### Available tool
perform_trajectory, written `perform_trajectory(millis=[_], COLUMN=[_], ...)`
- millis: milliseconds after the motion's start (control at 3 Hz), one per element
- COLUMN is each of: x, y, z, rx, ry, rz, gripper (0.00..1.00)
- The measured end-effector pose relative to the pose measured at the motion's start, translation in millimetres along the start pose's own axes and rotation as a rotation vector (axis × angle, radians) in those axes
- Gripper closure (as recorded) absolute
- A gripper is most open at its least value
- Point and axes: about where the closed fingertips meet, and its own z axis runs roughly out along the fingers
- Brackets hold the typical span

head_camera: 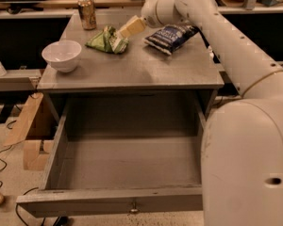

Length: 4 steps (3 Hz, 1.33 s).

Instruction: Place green jalapeno chip bag into middle drawer

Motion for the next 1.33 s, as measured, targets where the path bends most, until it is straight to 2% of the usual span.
perform_trajectory(millis=[333,667,1000,1333], x=[-5.3,-9.2,3.8,30.0], y=[26.4,39.7,56.7,69.3], z=[40.3,58.7,79.0,95.2], rx=[-0.071,-0.105,-0.141,-0.17], ry=[0.047,0.075,0.147,0.226], rz=[0.024,0.039,0.064,0.122], gripper=[0.0,0.0,0.0,0.04])
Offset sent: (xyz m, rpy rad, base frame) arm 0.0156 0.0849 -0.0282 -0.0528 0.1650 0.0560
